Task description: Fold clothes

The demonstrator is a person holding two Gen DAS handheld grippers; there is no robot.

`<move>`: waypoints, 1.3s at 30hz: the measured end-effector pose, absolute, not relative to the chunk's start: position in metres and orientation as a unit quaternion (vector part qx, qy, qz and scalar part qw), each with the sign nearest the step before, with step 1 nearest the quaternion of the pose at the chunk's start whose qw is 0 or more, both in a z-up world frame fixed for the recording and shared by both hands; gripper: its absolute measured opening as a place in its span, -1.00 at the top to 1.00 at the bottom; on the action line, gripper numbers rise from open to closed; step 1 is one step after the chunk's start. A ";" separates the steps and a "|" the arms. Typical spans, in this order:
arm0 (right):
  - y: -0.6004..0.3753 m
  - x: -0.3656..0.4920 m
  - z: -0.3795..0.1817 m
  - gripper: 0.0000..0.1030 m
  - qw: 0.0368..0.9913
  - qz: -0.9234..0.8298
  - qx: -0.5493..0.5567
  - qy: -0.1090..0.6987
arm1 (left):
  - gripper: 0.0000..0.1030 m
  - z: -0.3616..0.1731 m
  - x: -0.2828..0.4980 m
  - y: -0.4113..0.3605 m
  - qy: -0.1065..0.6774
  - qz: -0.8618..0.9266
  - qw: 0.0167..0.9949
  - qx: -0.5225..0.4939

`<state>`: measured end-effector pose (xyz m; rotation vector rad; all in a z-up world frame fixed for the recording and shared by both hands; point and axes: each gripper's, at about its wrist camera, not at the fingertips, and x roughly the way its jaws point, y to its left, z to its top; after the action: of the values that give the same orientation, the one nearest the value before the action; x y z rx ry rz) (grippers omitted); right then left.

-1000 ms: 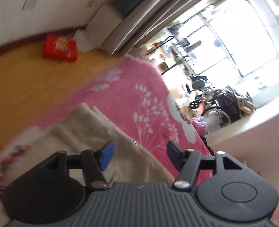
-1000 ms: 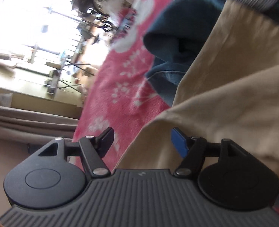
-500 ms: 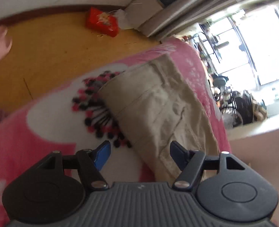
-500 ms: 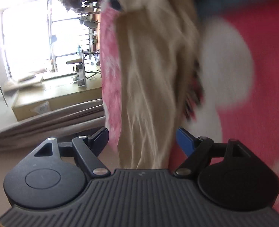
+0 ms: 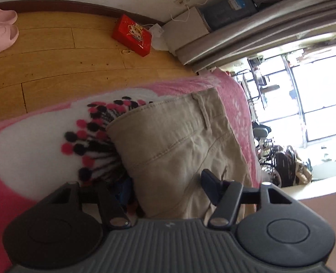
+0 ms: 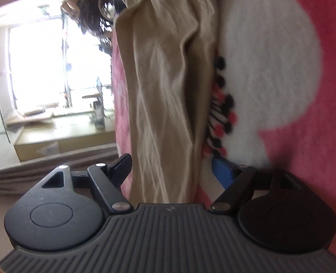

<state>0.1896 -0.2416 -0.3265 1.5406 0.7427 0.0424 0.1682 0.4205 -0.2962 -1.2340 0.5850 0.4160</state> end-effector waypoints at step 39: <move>-0.216 0.093 -0.283 0.79 0.753 -0.035 0.426 0.501 | 0.04 -0.256 -0.012 0.449 0.411 0.278 0.748 -0.441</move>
<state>0.0928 -0.2161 -0.2829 0.9293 1.0944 -0.0773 -0.0124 0.4491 -0.2557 -0.9642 0.9000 0.6086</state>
